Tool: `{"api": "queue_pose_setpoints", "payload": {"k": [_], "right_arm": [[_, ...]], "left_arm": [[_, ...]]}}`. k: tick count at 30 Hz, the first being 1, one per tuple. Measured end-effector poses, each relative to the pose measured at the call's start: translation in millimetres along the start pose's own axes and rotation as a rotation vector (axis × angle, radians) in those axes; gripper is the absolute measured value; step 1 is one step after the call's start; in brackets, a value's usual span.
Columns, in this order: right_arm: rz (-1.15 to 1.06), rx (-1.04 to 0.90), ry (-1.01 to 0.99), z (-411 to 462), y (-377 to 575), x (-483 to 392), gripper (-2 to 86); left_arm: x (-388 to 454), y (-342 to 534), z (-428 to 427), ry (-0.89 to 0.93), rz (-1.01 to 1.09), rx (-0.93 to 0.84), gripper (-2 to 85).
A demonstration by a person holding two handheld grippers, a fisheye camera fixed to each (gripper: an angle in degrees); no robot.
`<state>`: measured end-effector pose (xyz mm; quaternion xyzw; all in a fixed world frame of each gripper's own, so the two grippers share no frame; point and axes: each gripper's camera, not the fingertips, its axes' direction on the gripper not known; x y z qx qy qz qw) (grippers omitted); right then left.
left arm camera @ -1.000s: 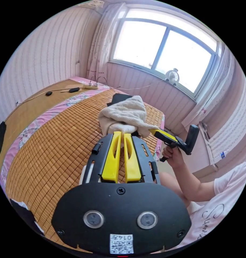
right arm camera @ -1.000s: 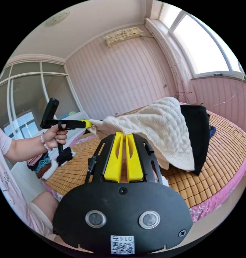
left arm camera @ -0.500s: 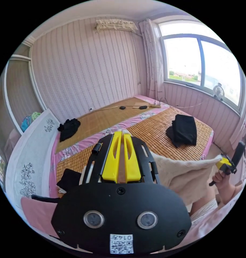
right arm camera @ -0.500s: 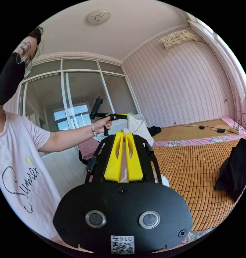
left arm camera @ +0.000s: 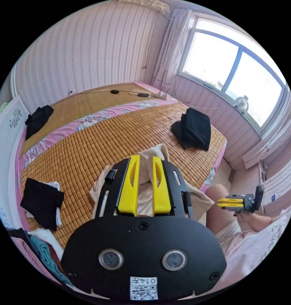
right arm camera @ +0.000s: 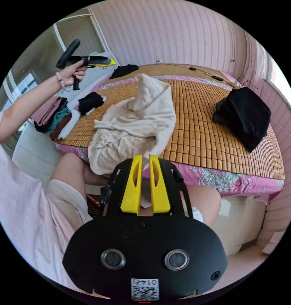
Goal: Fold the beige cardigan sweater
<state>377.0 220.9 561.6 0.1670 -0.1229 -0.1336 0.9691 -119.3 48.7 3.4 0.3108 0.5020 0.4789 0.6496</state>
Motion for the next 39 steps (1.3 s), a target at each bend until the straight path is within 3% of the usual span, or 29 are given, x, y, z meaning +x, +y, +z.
{"api": "queue_pose_setpoints", "payload": {"k": [3, 8, 15, 19, 24, 28, 35, 39], "right_arm": [[-0.079, -0.033, -0.027, 13, -30, -17, 10.1], [-0.301, -0.03, -0.055, 44, -116, -73, 10.1], [-0.529, -0.145, -0.029, 127, -220, -168, 9.6], [-0.553, -0.384, 0.039, 189, -239, -184, 5.1], [-0.432, -0.246, -0.048, 140, -261, -148, 1.8], [-0.179, -0.037, -0.052, 57, -267, -59, 1.2], [0.138, 0.284, 0.211, -96, -261, 78, 1.4], [0.219, 0.239, 0.326, -115, -259, 116, 1.4]], "left_arm": [[-19, 64, 0, -0.014, -0.028, -0.052, 6.5], [-51, 163, 3, -0.042, -0.206, -0.135, 6.2], [-34, 201, 25, -0.022, -0.196, -0.184, 7.7], [-26, 195, 40, -0.028, -0.151, -0.225, 8.1], [-25, 187, 35, -0.044, -0.043, -0.17, 8.2], [-34, 171, 41, -0.036, 0.009, -0.148, 8.5], [-38, 112, 86, 0.025, 0.055, -0.156, 8.6], [-39, 92, 124, 0.088, 0.012, -0.281, 8.3]]}}
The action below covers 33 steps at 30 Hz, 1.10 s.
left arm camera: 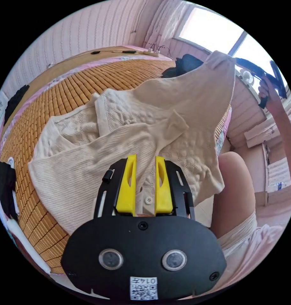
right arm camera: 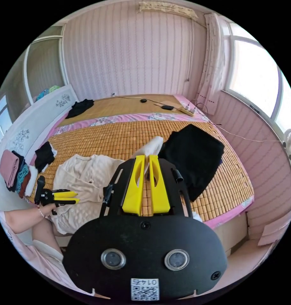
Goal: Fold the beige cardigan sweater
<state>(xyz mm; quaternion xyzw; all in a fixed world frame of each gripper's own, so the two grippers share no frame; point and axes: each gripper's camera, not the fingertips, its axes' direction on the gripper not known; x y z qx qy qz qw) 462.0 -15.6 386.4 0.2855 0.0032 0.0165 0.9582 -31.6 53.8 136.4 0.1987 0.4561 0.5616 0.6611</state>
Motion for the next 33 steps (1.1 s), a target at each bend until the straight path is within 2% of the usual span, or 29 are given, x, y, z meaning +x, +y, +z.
{"api": "queue_pose_setpoints", "payload": {"k": [2, 3, 6, 8, 9, 11, 13, 19, 22, 24, 27, 29, 33], "right_arm": [[0.046, -0.069, 0.044, 14, 8, 20, 1.3], [0.062, -0.085, 0.055, 18, 11, 25, 1.3], [0.123, -0.185, 0.082, 40, 28, 41, 1.5], [0.151, -0.237, 0.139, 52, 40, 48, 1.9], [0.161, -0.244, 0.175, 54, 42, 49, 2.0], [0.193, -0.275, 0.342, 57, 50, 53, 2.4], [0.173, -0.3, 0.382, 60, 53, 50, 3.4], [0.011, -0.247, 0.246, 65, 35, 5, 7.8], [-0.127, -0.243, 0.135, 79, 8, -39, 10.2], [-0.214, -0.24, 0.067, 91, -9, -70, 11.1], [-0.353, -0.25, -0.04, 115, -43, -123, 11.3], [-0.443, -0.257, -0.102, 135, -72, -164, 11.3], [-0.517, -0.296, -0.147, 172, -113, -212, 11.2]], "left_arm": [[-8, -5, 21, 0.042, -0.047, -0.123, 5.8], [-9, -4, 21, 0.034, -0.047, -0.111, 4.8], [-18, 4, 10, 0.067, -0.06, -0.057, 0.6], [-27, 23, -26, 0.041, -0.069, 0.123, -0.4], [-31, 30, -37, 0.032, -0.081, 0.156, -0.4], [-50, 70, -84, -0.041, -0.149, 0.276, -0.6], [-66, 110, -120, -0.163, -0.237, 0.32, -0.6], [-110, 240, -198, -0.545, -0.642, 0.272, 0.7], [-109, 260, -222, -0.651, -0.713, 0.266, 1.4], [-105, 256, -230, -0.644, -0.679, 0.316, 2.0], [-109, 225, -219, -0.519, -0.575, 0.348, 3.5], [-119, 187, -192, -0.412, -0.479, 0.307, 5.5], [-140, 126, -138, -0.311, -0.404, 0.214, 7.5]]}}
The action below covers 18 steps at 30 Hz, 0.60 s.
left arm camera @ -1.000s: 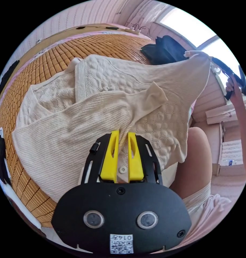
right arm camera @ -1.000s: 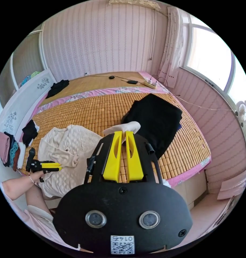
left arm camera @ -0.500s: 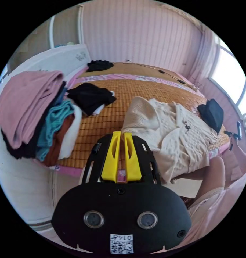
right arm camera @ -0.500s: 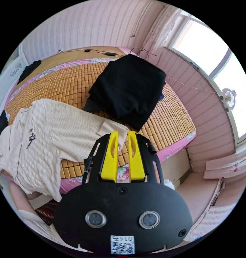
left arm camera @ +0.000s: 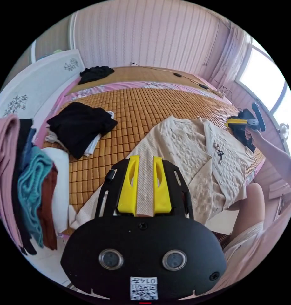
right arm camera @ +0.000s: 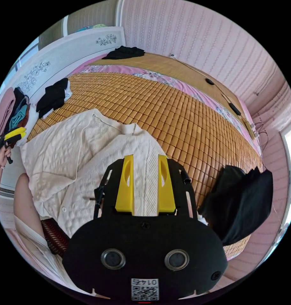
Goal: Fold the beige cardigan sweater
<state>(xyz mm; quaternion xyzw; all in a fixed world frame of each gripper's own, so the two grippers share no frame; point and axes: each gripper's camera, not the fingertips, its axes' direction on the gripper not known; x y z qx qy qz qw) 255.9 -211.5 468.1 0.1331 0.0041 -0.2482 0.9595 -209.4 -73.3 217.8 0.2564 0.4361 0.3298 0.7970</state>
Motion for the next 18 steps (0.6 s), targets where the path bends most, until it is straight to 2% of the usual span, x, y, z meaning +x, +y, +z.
{"api": "queue_pose_setpoints", "payload": {"k": [4, 7, 9, 11, 13, 15, 18], "right_arm": [[-0.013, -0.08, 0.036, 40, -56, 1, 11.2], [0.08, -0.109, 0.065, 69, -72, 15, 10.7], [0.079, -0.217, 0.011, 95, -74, 21, 8.7], [0.083, -0.156, -0.058, 91, -75, 32, 3.2], [0.042, -0.146, -0.048, 88, -77, 37, 1.1], [0.053, -0.099, -0.002, 78, -80, 49, 0.4], [0.208, -0.036, -0.066, 63, -87, 87, 0.5]], "left_arm": [[20, -48, 72, 0.041, 0.047, -0.17, 8.8], [37, -62, 106, -0.028, 0.099, -0.233, 10.5], [39, -64, 116, -0.008, 0.076, -0.242, 10.6], [40, -66, 121, 0.037, 0.059, -0.268, 9.0], [43, -67, 118, 0.02, 0.082, -0.245, 1.1], [49, -70, 120, -0.004, 0.117, -0.25, 0.1], [56, -79, 116, -0.045, 0.11, -0.188, 0.1]]}}
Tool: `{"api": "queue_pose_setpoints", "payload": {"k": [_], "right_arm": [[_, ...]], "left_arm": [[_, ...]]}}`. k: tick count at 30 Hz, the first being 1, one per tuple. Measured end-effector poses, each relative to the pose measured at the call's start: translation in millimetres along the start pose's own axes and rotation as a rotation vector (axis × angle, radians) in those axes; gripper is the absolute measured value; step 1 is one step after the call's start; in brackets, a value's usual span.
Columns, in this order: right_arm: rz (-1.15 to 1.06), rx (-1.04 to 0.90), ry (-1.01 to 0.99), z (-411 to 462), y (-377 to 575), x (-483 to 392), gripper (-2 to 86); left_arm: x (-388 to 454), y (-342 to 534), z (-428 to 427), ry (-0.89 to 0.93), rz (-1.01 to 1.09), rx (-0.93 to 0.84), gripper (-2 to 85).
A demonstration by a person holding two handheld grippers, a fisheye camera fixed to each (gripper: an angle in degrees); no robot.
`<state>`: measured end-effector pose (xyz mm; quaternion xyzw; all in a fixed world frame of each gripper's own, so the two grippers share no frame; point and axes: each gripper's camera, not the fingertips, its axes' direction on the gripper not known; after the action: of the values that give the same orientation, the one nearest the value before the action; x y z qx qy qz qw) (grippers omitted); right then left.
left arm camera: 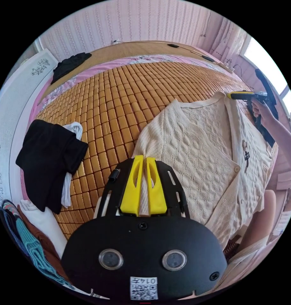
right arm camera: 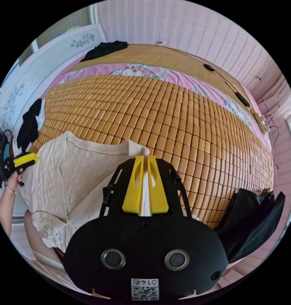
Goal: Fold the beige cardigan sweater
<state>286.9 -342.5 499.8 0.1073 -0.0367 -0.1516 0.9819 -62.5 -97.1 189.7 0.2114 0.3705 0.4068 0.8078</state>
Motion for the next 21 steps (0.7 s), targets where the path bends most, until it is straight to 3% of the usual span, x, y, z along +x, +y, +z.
{"api": "queue_pose_setpoints", "payload": {"k": [4, 9, 11, 17, 21], "right_arm": [[0.13, -0.041, -0.047, -5, 6, 21, 2.3], [0.083, 0.014, -0.112, -45, 80, -19, 1.9], [0.056, -0.042, -0.206, -54, 134, -57, 1.3], [0.073, -0.126, -0.33, -103, 236, -128, -0.2], [0.059, -0.059, -0.366, -146, 272, -143, -0.8]], "left_arm": [[23, -5, 0, -0.015, -0.045, -0.011, 4.4], [87, 39, -48, -0.121, 0.087, 0.136, 11.9], [118, 71, -62, -0.186, -0.006, 0.123, 12.8], [206, 143, -99, -0.498, -0.233, 0.046, 1.1], [239, 178, -130, -0.373, -0.262, 0.096, -0.4]]}}
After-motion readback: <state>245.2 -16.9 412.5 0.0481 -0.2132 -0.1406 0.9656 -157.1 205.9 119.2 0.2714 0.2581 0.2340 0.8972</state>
